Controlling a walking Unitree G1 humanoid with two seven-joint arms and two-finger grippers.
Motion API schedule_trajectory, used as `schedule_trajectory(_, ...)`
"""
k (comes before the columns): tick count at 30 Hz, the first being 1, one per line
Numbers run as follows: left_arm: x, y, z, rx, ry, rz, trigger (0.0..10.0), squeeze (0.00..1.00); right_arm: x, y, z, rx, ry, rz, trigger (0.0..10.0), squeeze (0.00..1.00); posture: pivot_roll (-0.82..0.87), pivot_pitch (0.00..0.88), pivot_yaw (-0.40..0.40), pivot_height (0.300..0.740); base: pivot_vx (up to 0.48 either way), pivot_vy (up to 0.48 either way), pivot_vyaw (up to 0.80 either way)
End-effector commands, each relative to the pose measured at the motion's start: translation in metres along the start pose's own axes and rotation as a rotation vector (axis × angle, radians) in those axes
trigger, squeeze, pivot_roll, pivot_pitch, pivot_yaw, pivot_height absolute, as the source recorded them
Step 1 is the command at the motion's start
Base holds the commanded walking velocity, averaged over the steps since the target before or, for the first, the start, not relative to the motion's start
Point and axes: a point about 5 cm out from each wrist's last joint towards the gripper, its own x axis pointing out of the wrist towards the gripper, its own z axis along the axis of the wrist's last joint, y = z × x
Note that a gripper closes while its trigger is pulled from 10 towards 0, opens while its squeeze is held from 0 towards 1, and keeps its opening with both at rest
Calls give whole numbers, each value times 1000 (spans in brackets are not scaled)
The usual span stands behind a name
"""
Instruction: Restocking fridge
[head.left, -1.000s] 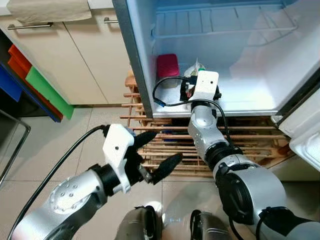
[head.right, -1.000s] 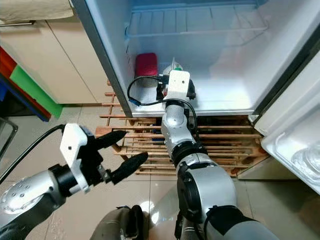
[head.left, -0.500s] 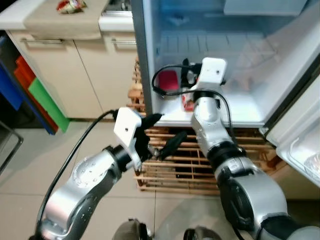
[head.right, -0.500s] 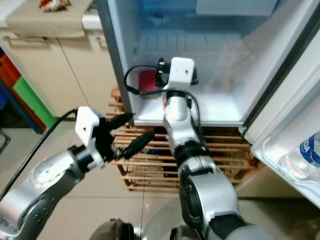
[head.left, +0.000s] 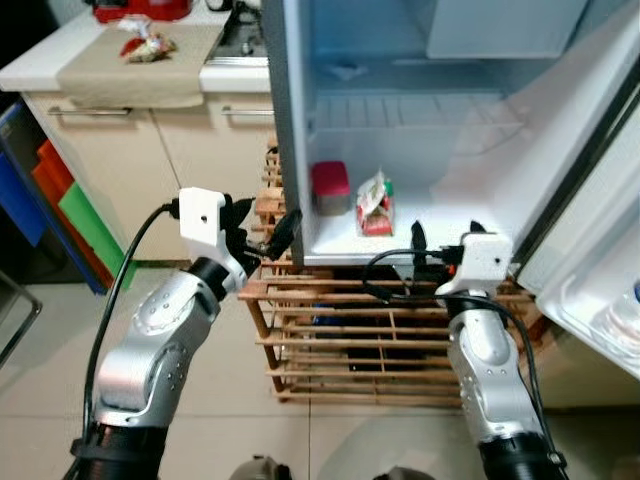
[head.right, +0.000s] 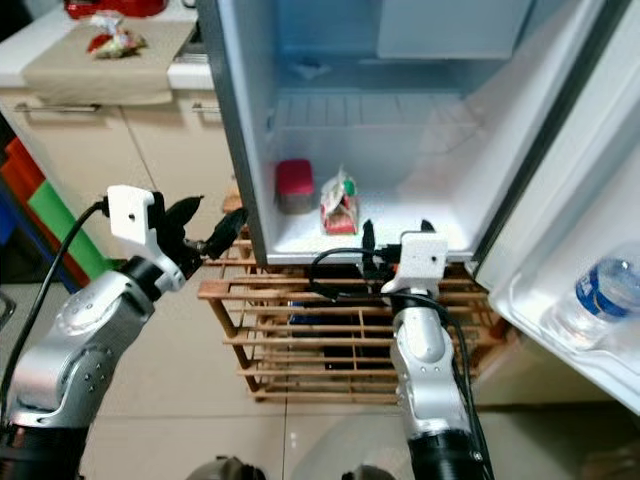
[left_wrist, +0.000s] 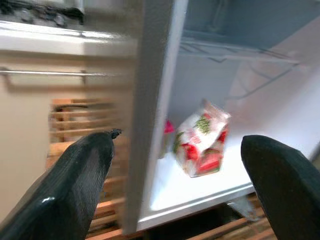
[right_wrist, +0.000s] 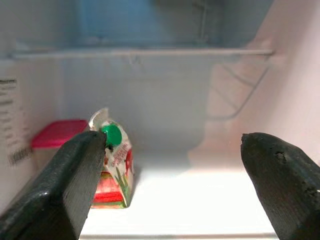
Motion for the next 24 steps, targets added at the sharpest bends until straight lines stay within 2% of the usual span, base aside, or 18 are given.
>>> schedule_trajectory(1, -7, 3, -5, 88, 7, -9, 10000, 0, -14, -11, -11, 42, 75, -25, 10000, 0, -47, 0, 33, 740, 0, 0, 0)
schedule_trajectory(3, -9, 7, -12, 82, 15, 10, 10000, 0, -21, -17, -15, 23, 107, -33, 10000, 0, -51, 0, 26, 740, 0, 0, 0)
schedule_trajectory(4, -8, 7, -14, 39, 11, 34, 10000, 0, -21, -21, -14, 2, 110, -34, 10000, 0, -54, 0, 23, 740, 0, 0, 0)
schedule_trajectory(8, -6, -1, -16, -1, -1, 34, 10000, 0, -16, -23, -12, -14, 105, -33, 10000, 0, -54, 0, 24, 740, 0, 0, 0)
schedule_trajectory(10, -6, -5, -18, -19, -7, 22, 10000, 0, -9, -19, -13, -16, 106, -19, 10000, 0, -57, 0, 27, 740, 0, 0, 0)
schedule_trajectory(11, -4, -6, -19, -3, -12, 23, 10000, 0, -3, -14, -13, -22, 110, 0, 10000, 0, -50, 0, 28, 740, 0, 0, 0)
schedule_trajectory(14, -4, -3, -19, 2, -20, 30, 10000, 0, 0, -11, -11, -21, 115, 17, 10000, 0, -42, 0, 28, 740, 0, 0, 0)
schedule_trajectory(17, -3, 0, -20, -15, -10, 45, 10000, 0, 1, -12, -12, -22, 122, 19, 10000, 0, -37, 0, 29, 740, 0, 0, 0)
schedule_trajectory(24, -2, -3, -16, 6, -34, 53, 10000, 0, 5, -12, -15, -23, 130, 9, 10000, 0, -25, 0, 24, 740, 0, 0, 0)
